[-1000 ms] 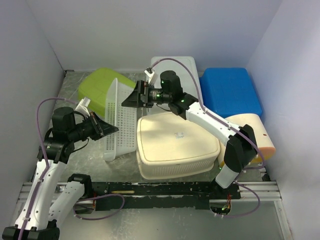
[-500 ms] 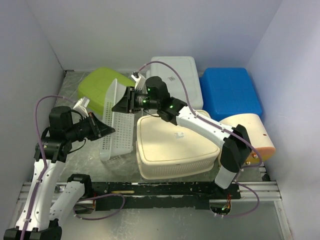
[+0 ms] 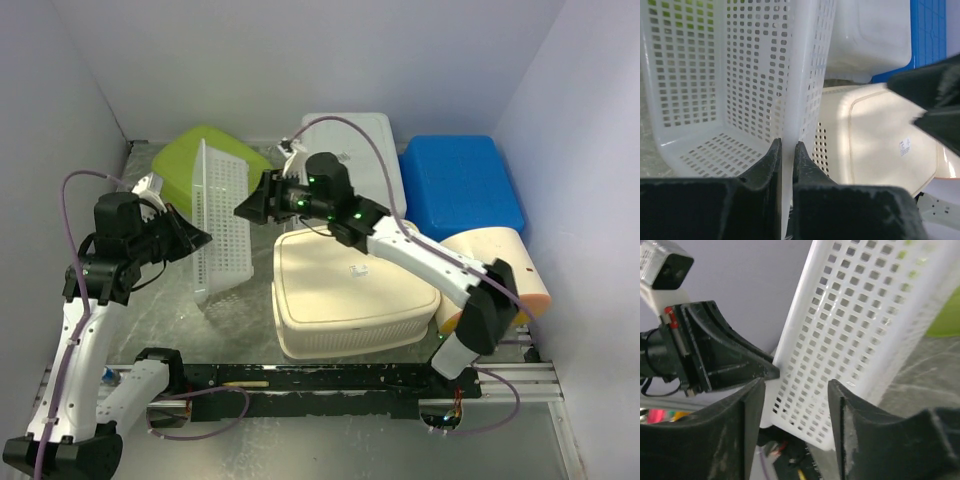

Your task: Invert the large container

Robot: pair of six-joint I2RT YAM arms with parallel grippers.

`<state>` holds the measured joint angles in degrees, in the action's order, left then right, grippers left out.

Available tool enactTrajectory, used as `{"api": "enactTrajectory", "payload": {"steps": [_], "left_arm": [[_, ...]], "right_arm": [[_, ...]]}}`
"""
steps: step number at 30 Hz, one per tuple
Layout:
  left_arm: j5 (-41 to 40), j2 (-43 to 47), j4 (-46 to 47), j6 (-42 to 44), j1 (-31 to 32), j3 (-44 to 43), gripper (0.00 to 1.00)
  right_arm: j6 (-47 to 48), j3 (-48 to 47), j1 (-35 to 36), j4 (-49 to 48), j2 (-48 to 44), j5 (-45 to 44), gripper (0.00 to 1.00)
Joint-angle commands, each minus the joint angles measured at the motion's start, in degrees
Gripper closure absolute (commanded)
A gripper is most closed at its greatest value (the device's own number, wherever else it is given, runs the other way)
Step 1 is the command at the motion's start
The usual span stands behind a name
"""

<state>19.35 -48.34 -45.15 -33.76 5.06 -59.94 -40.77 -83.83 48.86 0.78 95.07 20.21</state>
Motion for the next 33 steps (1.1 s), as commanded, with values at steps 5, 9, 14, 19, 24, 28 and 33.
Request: {"api": "enactTrajectory", "payload": {"steps": [5,9,14,19,24,28,33], "left_arm": [[1.31,-4.67,0.98,-1.93,-0.75,-5.36,0.93],[9.96,-3.79,1.37,-6.11,-0.75,-7.3,0.93],[16.64,-4.94,-3.71,-8.88,-0.75,-10.0,0.93],[22.82,-3.89,-6.28,-12.22,-1.29,-3.58,0.93],[22.2,1.12,-3.9,-18.06,-2.25,2.35,0.94],[16.47,4.64,-3.1,-24.53,-3.15,4.52,0.93],[8.12,12.24,7.53,-35.08,-3.21,10.21,0.93]], "right_arm": [[6.76,8.94,-6.22,7.53,-13.49,-14.16,0.38],[5.01,14.59,-12.48,8.04,-18.56,-14.17,0.36],[6.57,15.78,-17.6,9.62,-21.63,-15.2,0.35],[8.93,13.24,-18.43,11.37,-20.6,-15.22,0.35],[9.72,13.1,-18.69,11.17,-19.73,-14.37,0.35],[10.13,13.05,-19.05,11.09,-18.73,-12.97,0.35],[10.42,13.16,-19.55,10.55,-17.85,-10.71,0.34]]}}
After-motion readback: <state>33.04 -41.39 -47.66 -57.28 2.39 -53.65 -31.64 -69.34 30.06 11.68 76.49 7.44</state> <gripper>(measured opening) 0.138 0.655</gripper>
